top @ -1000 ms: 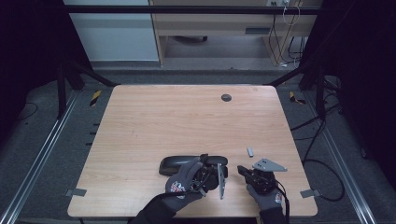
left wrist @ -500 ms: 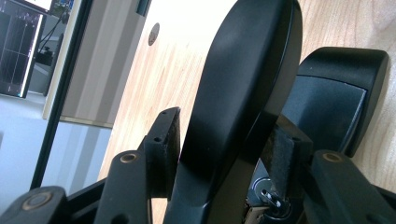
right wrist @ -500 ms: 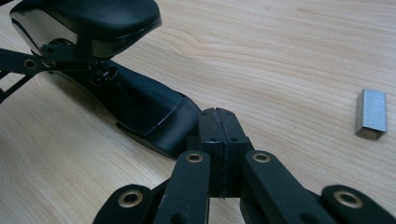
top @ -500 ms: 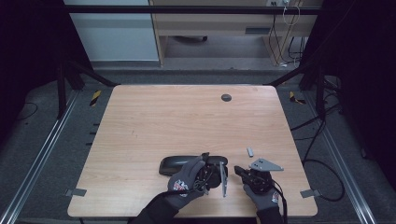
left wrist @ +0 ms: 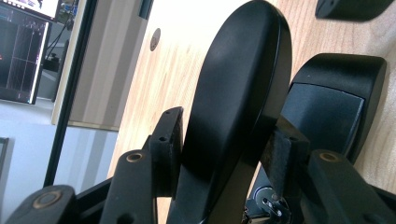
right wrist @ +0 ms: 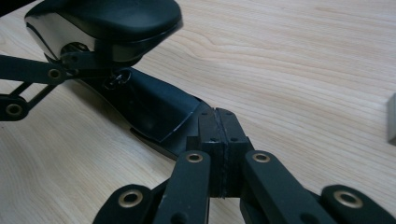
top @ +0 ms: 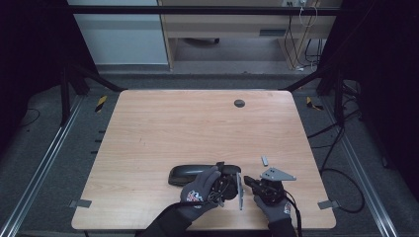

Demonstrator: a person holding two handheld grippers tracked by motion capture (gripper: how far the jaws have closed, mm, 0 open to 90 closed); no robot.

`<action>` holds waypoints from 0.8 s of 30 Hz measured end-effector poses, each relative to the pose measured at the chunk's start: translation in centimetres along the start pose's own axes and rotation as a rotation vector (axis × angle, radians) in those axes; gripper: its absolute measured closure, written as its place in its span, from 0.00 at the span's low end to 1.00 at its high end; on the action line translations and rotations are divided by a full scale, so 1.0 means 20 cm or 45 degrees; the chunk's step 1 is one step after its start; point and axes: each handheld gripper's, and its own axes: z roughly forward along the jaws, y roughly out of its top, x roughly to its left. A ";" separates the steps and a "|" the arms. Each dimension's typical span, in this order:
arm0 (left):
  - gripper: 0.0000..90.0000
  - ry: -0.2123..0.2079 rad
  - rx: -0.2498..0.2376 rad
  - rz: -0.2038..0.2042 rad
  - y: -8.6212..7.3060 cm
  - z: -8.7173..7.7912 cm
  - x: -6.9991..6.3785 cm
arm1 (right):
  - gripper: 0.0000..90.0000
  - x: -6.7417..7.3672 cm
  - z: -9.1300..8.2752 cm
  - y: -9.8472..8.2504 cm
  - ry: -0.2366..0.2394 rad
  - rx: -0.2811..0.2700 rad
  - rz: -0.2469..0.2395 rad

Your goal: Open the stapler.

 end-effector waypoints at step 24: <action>0.58 -0.011 -0.007 -0.017 0.00 0.00 0.01 | 1.00 0.09 0.13 0.00 0.070 0.033 -0.010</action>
